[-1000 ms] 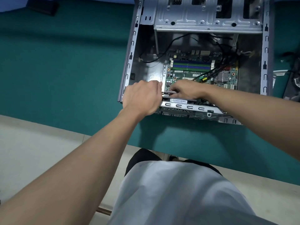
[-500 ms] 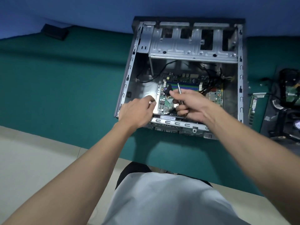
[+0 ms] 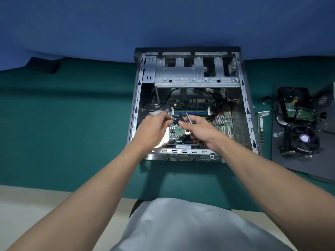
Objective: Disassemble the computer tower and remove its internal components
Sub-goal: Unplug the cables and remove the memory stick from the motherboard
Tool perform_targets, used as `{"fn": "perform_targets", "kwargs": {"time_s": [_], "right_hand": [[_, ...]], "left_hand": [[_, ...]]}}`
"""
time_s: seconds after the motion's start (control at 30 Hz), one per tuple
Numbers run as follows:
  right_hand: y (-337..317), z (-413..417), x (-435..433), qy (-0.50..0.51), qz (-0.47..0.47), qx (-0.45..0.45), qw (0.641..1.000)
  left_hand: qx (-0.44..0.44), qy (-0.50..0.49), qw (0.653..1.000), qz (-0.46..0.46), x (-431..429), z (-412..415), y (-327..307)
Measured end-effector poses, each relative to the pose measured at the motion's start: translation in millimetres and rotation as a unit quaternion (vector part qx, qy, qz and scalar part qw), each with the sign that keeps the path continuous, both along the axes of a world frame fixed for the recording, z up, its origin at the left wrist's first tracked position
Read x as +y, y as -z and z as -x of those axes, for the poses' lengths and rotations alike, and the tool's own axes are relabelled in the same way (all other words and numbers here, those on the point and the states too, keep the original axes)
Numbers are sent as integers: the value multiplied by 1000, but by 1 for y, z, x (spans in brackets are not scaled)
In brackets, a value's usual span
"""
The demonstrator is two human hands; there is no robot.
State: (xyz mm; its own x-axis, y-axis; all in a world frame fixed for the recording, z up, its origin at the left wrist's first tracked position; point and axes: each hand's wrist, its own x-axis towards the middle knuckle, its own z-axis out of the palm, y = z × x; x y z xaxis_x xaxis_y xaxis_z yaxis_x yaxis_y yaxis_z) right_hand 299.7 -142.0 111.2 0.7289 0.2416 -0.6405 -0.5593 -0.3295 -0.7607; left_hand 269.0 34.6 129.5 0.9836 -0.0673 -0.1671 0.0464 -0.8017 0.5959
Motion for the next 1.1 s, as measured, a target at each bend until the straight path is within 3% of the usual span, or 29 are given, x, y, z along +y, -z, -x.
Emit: {"fn": "perform_targets", "kwargs": {"time_s": [0.2, 0.43, 0.73, 1.1], "right_hand": [[0, -1, 5, -7, 39, -24, 999], [3, 0, 6, -31, 59, -35, 997], [3, 1, 2, -13, 36, -29, 999], [-2, 5, -3, -36, 24, -36, 998]], "left_hand": [[17, 49, 999, -10, 9, -13, 14], [-55, 162, 974, -151, 14, -9, 22], [-13, 156, 979, -128, 11, -3, 21], [41, 28, 994, -92, -8, 1, 21]]}}
